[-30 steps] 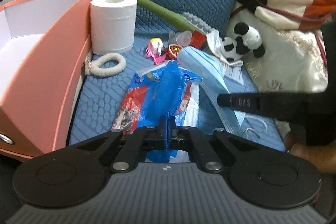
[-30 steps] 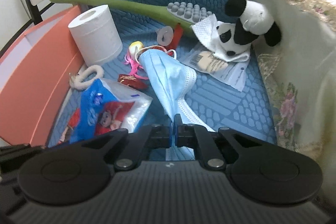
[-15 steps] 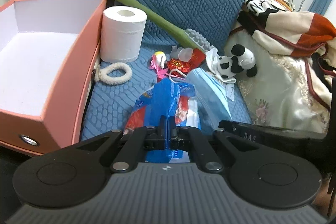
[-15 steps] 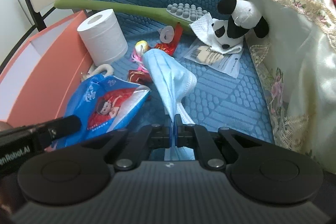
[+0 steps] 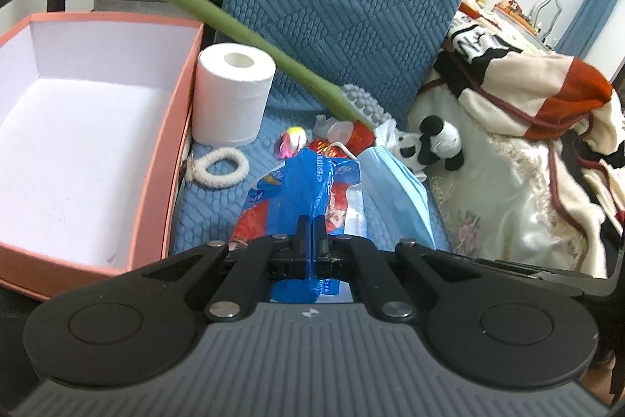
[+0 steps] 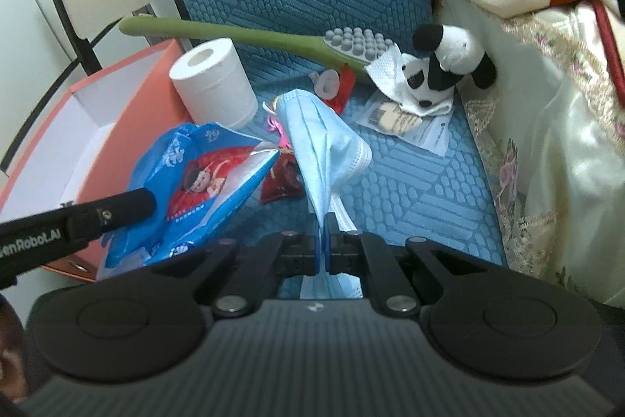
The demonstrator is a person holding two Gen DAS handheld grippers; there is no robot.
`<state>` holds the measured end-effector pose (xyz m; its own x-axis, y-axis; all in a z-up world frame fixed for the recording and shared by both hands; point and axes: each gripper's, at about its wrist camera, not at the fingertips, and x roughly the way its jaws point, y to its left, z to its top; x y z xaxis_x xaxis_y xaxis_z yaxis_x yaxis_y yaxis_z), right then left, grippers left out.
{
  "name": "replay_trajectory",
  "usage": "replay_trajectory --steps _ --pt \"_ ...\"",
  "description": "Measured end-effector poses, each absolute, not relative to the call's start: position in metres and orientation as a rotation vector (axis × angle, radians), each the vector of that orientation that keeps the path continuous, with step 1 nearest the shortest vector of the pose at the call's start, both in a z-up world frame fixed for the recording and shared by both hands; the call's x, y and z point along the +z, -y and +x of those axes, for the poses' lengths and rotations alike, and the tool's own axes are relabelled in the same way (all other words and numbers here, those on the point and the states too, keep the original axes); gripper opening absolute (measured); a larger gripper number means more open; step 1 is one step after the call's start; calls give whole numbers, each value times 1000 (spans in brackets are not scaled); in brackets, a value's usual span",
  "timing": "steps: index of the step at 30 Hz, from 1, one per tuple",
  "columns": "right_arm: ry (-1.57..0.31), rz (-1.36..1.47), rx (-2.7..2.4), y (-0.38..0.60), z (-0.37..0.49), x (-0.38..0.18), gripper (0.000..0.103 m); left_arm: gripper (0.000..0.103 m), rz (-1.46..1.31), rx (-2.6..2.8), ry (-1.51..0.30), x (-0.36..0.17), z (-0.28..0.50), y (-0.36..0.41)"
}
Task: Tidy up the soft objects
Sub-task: 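Lift the mask with the right tool while the left tool lifts the snack bag toward the pink box, then lower the mask into the pink box and open the right tool while the left tool releases the bag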
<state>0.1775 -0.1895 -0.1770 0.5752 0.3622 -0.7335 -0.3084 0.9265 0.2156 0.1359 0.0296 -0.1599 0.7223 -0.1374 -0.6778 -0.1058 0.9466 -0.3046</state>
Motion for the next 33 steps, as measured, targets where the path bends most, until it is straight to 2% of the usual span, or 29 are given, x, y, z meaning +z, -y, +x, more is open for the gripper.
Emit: replay_trajectory --steps 16,33 --pt "-819 82 452 159 188 -91 6 1 -345 -24 -710 -79 163 -66" --pt "-719 45 648 59 190 -22 6 1 -391 108 -610 -15 156 -166"
